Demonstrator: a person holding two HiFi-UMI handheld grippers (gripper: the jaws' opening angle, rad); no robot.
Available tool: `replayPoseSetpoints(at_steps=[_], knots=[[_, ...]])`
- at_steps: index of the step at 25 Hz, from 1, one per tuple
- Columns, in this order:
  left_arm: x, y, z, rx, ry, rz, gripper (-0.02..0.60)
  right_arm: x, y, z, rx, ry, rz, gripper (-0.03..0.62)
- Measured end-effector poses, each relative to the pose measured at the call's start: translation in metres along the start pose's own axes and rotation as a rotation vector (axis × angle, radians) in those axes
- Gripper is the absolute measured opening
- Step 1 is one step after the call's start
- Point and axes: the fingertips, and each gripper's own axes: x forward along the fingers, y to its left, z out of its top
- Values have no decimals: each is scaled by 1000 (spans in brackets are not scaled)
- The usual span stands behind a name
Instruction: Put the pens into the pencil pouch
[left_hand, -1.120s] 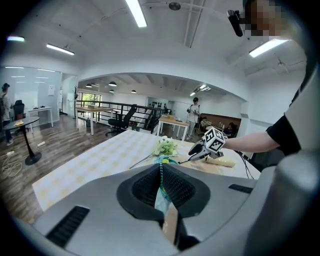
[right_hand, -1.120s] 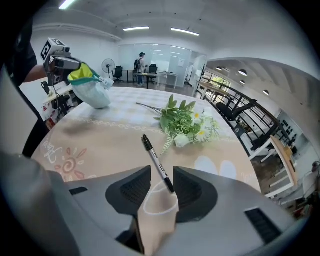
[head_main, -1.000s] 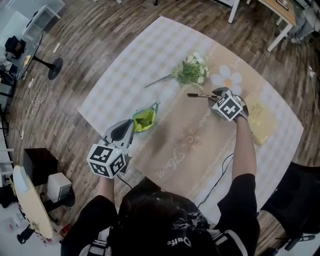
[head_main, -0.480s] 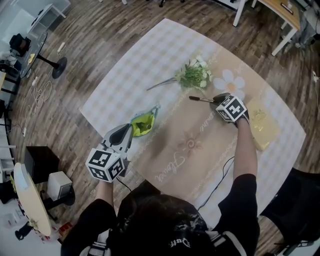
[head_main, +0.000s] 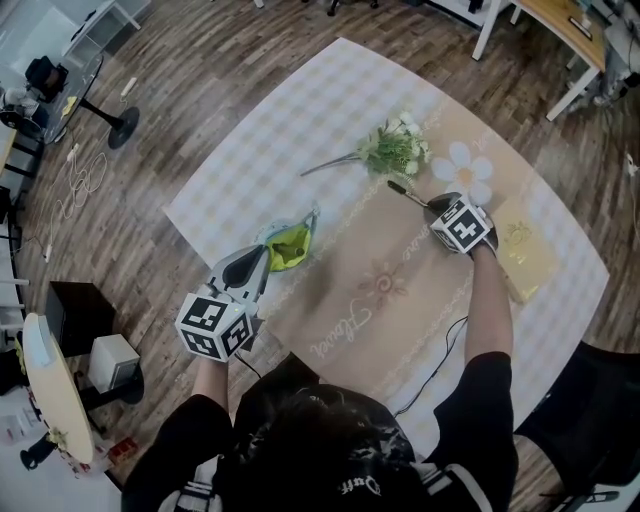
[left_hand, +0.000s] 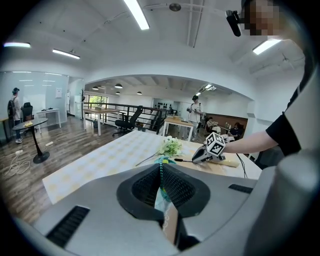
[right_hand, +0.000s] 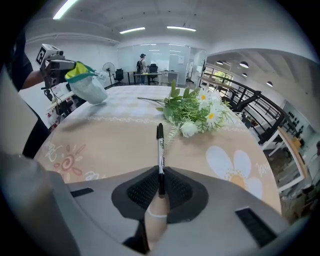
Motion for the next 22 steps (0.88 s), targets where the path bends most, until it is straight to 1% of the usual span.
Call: replayPoseSetpoints(at_steps=[4,8,16,18,22], knots=[[-5,-2,-2,-10,-15,0,29,-16,8,-1,-15,1,-31,46],[-16,-5,-6,-6,-14,2,29,-40,22,2,-32,-20,-63,46],[-33,-18,-11,3,-39,-19,29,-100,48,8,-121,-10,-164,46],[-40,-20,-15,9,-45,-21,29,-113,61,12,-141,-17,-186,46],[-56,-18,-32,22,-52,-29,29,-136,100,23,-223,-22,-243,46]])
